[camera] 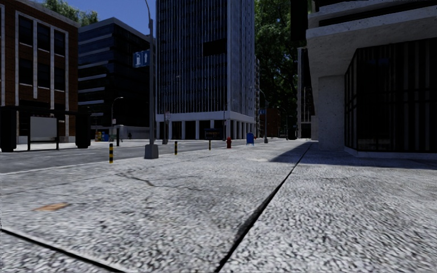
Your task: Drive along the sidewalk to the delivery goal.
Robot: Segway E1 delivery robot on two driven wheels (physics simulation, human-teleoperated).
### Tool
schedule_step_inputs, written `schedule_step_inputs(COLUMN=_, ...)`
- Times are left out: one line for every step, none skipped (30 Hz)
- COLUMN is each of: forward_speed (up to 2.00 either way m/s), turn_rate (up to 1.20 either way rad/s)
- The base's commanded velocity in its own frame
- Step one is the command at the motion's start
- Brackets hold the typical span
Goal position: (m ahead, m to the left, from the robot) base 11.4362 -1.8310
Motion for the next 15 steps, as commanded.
schedule_step_inputs(forward_speed=1.97, turn_rate=0.00)
schedule_step_inputs(forward_speed=1.97, turn_rate=0.00)
schedule_step_inputs(forward_speed=1.97, turn_rate=0.00)
schedule_step_inputs(forward_speed=1.97, turn_rate=0.00)
schedule_step_inputs(forward_speed=1.97, turn_rate=0.00)
schedule_step_inputs(forward_speed=1.97, turn_rate=0.00)
schedule_step_inputs(forward_speed=1.97, turn_rate=0.00)
schedule_step_inputs(forward_speed=1.97, turn_rate=0.00)
schedule_step_inputs(forward_speed=1.97, turn_rate=0.00)
schedule_step_inputs(forward_speed=1.97, turn_rate=0.00)
schedule_step_inputs(forward_speed=1.97, turn_rate=0.00)
schedule_step_inputs(forward_speed=1.97, turn_rate=0.00)
schedule_step_inputs(forward_speed=1.97, turn_rate=0.00)
schedule_step_inputs(forward_speed=1.97, turn_rate=-0.18)
schedule_step_inputs(forward_speed=1.97, turn_rate=-0.18)
